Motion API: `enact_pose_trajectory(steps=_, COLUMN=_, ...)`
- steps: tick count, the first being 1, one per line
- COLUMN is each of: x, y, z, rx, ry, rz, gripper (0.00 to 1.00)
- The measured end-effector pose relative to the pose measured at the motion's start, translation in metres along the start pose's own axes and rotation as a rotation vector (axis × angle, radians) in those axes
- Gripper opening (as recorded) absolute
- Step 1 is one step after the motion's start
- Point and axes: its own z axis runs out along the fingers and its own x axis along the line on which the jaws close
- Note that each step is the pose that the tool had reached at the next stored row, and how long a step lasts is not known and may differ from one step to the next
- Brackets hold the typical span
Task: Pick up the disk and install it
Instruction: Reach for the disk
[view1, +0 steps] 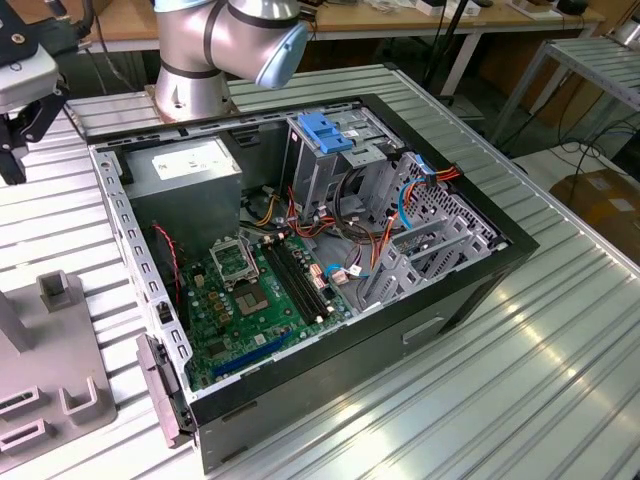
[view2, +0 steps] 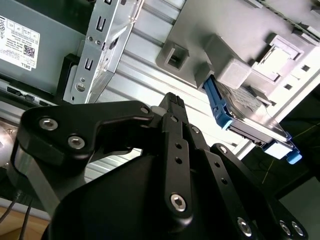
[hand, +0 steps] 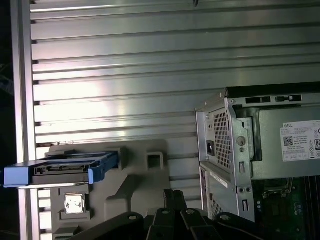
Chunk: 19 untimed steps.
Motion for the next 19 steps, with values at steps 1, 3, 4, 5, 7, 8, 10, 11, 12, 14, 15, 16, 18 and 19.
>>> enact_pose_trajectory(steps=1, x=0.0014, y=-0.0001, z=0.0000, rx=0.0000, ry=0.0000, rz=0.000, gripper=0.10)
enact_pose_trajectory(steps=3, x=0.0045, y=-0.0003, z=-0.0001, rx=0.0000, ry=0.0000, rz=0.000, gripper=0.10)
enact_pose_trajectory(steps=4, x=0.0063, y=-0.0005, z=-0.0001, rx=0.0000, ry=0.0000, rz=0.000, gripper=0.10)
enact_pose_trajectory(steps=5, x=0.0074, y=-0.0006, z=-0.0002, rx=0.0000, ry=0.0000, rz=0.000, gripper=0.10)
enact_pose_trajectory(steps=7, x=0.0101, y=-0.0008, z=-0.0002, rx=0.0000, ry=0.0000, rz=0.000, gripper=0.10)
enact_pose_trajectory(steps=8, x=0.0123, y=-0.0010, z=-0.0003, rx=0.0000, ry=0.0000, rz=0.000, gripper=0.10)
enact_pose_trajectory(steps=10, x=0.0162, y=-0.0013, z=-0.0003, rx=0.0000, ry=0.0000, rz=0.000, gripper=0.10)
enact_pose_trajectory(steps=11, x=0.0187, y=-0.0014, z=-0.0003, rx=-0.0001, ry=-0.0001, rz=0.000, gripper=0.10)
enact_pose_trajectory(steps=12, x=0.0207, y=-0.0016, z=-0.0004, rx=0.0000, ry=0.0000, rz=0.000, gripper=0.10)
enact_pose_trajectory(steps=14, x=0.0239, y=-0.0018, z=-0.0005, rx=0.0000, ry=0.0000, rz=0.000, gripper=0.10)
enact_pose_trajectory(steps=15, x=0.0253, y=-0.0019, z=-0.0005, rx=0.0000, ry=0.0000, rz=0.000, gripper=0.10)
enact_pose_trajectory(steps=16, x=0.0274, y=-0.0021, z=-0.0005, rx=0.0000, ry=0.0000, rz=0.000, gripper=0.10)
enact_pose_trajectory(steps=18, x=0.0312, y=-0.0024, z=-0.0006, rx=0.0000, ry=0.0000, rz=0.000, gripper=0.10)
enact_pose_trajectory(steps=19, x=0.0329, y=-0.0025, z=-0.0007, rx=0.0000, ry=0.0000, rz=0.000, gripper=0.10)
